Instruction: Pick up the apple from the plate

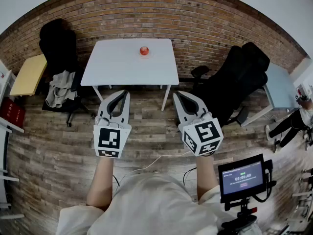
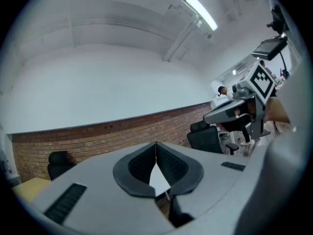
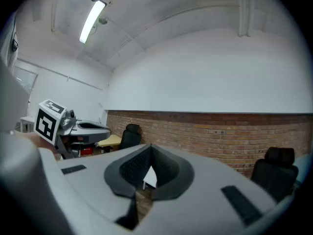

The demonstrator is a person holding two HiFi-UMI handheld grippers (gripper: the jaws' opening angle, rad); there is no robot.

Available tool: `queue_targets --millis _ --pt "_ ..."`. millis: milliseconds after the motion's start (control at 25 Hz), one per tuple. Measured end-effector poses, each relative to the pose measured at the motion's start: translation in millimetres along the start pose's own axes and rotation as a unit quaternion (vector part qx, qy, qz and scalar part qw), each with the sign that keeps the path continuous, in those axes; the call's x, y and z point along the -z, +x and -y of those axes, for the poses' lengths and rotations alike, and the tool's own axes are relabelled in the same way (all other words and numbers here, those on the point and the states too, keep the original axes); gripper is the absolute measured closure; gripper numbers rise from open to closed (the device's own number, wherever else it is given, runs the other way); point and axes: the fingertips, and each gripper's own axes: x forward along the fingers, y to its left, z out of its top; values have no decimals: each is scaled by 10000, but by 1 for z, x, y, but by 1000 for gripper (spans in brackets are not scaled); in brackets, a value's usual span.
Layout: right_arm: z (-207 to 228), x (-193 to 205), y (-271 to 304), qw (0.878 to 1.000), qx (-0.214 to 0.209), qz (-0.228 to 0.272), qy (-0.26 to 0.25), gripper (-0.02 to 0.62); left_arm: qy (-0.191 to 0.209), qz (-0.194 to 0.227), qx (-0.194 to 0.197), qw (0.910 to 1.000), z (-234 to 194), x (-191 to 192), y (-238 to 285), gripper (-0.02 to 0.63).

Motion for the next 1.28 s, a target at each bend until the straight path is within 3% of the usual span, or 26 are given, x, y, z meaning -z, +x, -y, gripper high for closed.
queue_targets --millis 280,880,1280 --pt "-1 2 -5 9996 -166 115 214 592 -22 33 37 10000 10 4 -1 600" --pt "3 28 -18 9996 -244 -72 130 592 -142 18 -45 9999 35 22 -7 600" --pt "53 41 0 9974 -577 -340 251 592 -175 -308 -94 9993 54 22 46 600"
